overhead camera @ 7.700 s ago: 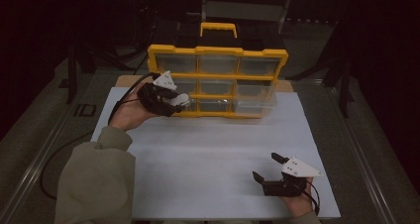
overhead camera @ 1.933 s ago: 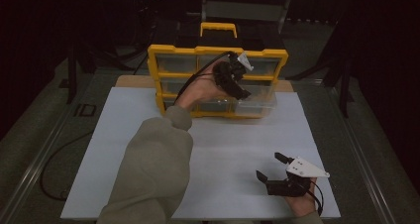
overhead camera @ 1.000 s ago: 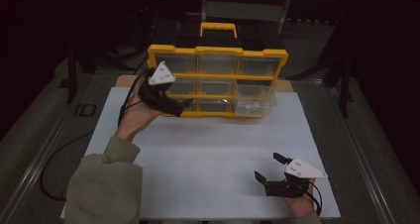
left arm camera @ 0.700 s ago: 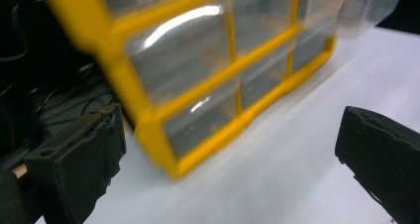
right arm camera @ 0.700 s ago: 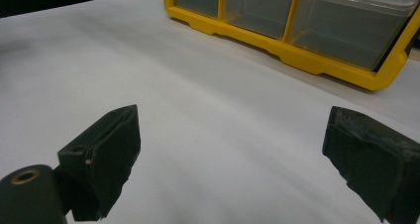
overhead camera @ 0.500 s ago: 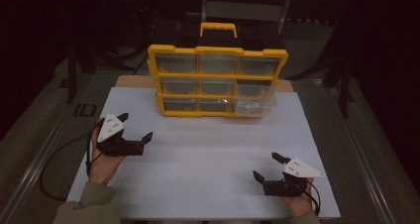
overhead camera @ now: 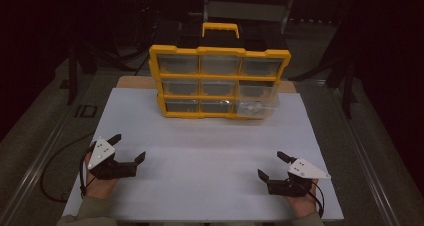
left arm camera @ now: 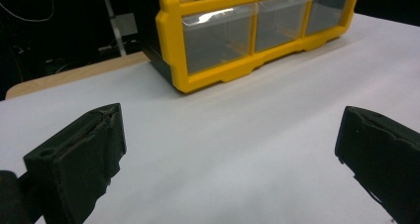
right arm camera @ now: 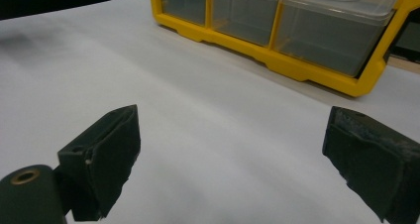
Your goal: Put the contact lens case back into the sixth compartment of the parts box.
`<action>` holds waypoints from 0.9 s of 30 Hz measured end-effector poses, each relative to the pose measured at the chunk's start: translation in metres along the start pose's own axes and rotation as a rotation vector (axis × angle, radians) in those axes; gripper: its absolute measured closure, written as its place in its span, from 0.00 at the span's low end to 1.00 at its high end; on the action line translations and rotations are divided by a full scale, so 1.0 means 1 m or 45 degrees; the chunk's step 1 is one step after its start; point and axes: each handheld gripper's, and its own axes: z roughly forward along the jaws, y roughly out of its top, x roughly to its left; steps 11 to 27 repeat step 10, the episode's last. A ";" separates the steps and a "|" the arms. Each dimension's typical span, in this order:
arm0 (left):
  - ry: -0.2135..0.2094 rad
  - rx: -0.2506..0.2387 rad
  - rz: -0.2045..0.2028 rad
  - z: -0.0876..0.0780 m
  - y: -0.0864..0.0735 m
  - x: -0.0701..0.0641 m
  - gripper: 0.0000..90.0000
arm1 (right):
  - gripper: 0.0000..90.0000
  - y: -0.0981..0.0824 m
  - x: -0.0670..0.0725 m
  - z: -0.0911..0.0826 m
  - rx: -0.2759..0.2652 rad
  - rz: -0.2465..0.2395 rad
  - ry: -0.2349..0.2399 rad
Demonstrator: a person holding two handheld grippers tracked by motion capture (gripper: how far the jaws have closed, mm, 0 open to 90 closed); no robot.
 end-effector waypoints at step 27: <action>0.033 -0.045 -0.033 -0.007 -0.009 0.000 0.00 | 0.09 -0.002 -0.004 -0.002 -0.006 0.002 -0.023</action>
